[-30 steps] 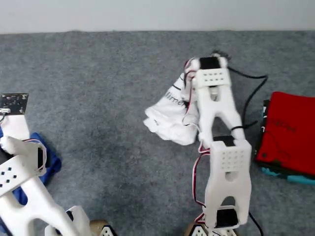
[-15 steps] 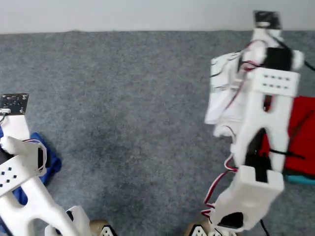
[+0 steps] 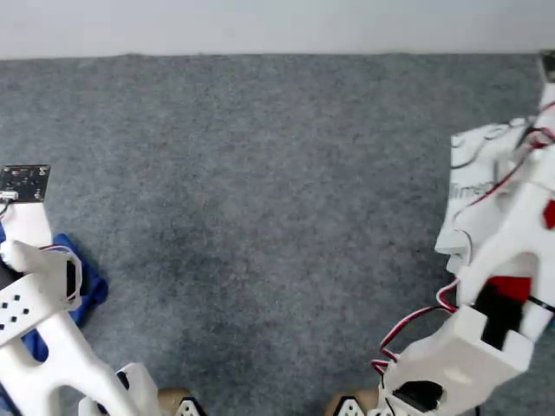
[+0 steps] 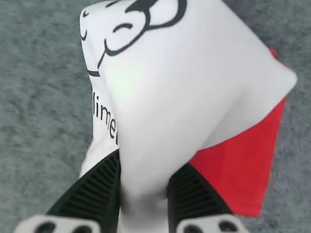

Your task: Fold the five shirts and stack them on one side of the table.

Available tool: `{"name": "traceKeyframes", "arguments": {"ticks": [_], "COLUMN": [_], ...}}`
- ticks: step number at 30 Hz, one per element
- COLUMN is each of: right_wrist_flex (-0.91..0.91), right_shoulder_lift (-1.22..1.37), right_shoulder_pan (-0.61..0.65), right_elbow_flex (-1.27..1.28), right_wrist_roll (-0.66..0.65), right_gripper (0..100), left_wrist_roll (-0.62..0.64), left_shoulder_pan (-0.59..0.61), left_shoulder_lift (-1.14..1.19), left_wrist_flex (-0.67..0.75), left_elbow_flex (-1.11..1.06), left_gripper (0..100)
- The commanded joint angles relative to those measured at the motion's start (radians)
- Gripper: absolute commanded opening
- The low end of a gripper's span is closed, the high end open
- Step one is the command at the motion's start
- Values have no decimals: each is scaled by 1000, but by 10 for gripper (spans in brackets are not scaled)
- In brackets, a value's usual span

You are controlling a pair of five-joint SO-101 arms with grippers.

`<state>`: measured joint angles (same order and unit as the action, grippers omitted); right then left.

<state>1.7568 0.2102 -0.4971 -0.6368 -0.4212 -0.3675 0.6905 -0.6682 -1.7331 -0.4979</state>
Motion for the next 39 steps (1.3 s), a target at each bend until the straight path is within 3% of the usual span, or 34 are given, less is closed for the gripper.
{"name": "traceKeyframes", "arguments": {"ticks": [1,11,23,30,35,39], "right_wrist_flex": [36,-147,-357,-354,-349,-202], "right_shoulder_lift": [-28,150,255,225,139,73], "right_shoulder_pan": [-54,-180,-243,-254,-245,-208], "right_elbow_flex": [-3,-5,-8,-28,-49,-48], "right_wrist_roll": [-75,-249,-462,-462,-407,-405], "right_gripper": [9,9,24,306,274,121], "left_wrist_roll": [-8,-8,-6,-8,-8,-8], "left_shoulder_pan": [-3,-3,-3,-3,-3,-3], "left_shoulder_lift": [-23,-23,-23,-23,-23,-23], "left_wrist_flex": [-18,-18,-18,-18,-18,-18], "left_elbow_flex": [12,12,5,4,4,4], "left_gripper": [159,159,159,159,159,159]}}
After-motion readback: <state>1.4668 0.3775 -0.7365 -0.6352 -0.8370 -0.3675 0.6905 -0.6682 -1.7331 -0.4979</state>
